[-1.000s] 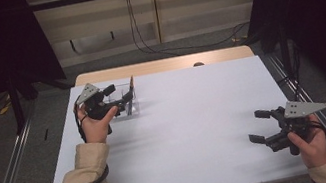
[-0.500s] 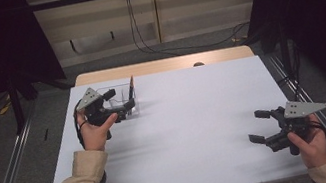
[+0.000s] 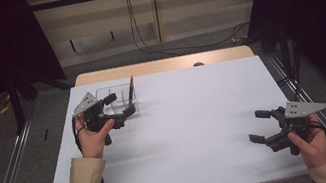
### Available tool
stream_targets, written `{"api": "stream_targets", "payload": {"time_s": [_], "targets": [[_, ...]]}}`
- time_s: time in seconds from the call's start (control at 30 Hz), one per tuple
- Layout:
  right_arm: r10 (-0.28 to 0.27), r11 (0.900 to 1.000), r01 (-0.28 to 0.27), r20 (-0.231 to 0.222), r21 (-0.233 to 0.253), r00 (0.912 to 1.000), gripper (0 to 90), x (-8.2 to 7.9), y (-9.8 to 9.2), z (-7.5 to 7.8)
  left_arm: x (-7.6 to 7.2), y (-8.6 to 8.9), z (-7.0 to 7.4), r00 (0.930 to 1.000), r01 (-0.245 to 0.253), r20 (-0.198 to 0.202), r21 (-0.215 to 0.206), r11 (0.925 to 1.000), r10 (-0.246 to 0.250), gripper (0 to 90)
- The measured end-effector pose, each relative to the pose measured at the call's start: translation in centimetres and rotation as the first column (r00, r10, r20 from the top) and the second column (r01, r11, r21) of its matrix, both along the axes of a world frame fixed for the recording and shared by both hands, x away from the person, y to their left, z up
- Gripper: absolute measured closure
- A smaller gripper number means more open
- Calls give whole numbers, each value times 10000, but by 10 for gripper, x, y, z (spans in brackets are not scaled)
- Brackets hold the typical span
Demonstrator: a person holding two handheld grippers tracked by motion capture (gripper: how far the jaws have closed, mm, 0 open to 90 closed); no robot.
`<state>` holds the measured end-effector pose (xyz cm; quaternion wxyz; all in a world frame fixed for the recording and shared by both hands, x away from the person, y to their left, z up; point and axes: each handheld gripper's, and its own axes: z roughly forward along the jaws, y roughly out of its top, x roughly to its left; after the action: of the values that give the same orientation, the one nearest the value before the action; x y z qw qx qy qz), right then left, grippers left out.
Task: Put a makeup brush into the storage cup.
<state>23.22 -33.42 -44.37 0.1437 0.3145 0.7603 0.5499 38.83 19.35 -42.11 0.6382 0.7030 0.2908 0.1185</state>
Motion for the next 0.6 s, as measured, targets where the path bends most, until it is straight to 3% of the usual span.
{"api": "stream_targets", "payload": {"time_s": [0.2,0.6], "targets": [[-12,10000,12,35,25,10000,81,0,0,0,-7,4,1,9996,276,30,314,9991,-277,1],[0,10000,-1,63,44,10000,81,0,0,1,-22,8,3,9965,819,134,369,9960,-824,1]]}}
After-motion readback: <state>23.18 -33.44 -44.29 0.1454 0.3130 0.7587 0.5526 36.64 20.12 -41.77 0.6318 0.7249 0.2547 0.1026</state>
